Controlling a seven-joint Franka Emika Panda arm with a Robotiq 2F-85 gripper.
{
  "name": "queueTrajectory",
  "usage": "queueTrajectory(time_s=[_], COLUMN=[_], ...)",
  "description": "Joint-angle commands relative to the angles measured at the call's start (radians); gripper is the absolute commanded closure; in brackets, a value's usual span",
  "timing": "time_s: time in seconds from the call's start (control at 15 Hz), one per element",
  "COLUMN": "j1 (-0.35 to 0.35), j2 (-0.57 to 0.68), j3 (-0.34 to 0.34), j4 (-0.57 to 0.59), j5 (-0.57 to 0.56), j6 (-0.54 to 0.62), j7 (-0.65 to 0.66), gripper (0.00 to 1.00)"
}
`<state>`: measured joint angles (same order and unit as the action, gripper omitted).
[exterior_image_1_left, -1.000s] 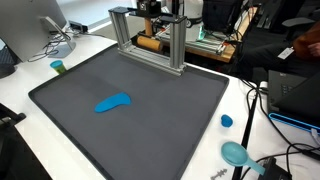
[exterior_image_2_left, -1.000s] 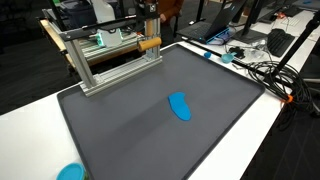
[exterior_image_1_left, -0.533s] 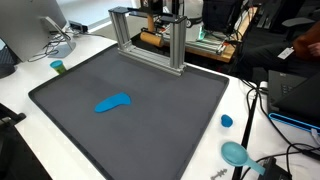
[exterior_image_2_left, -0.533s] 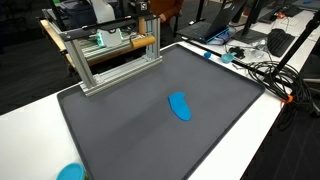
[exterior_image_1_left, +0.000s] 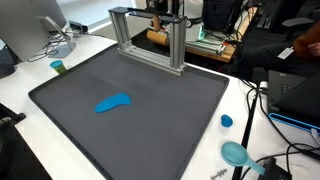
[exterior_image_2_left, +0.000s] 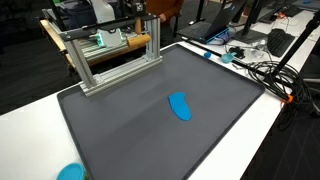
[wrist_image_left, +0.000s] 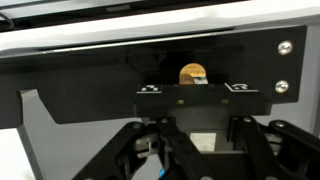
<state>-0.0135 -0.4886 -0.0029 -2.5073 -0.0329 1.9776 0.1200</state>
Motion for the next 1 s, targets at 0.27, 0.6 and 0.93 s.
queueTrajectory(time_s=[0.27,0.6,0.93], j1=[0.008,0.012,0.012], j2=[-0.049,-0.052,-0.052], j3=[-0.001,-0.004,-0.004], j4=[-0.026,-0.026,-0.024], j5=[0.048,0.054,0.051], j6=[-0.058,-0.098,-0.105], j7=[-0.02,-0.046,-0.061], gripper=[0.79,0.79,0.09])
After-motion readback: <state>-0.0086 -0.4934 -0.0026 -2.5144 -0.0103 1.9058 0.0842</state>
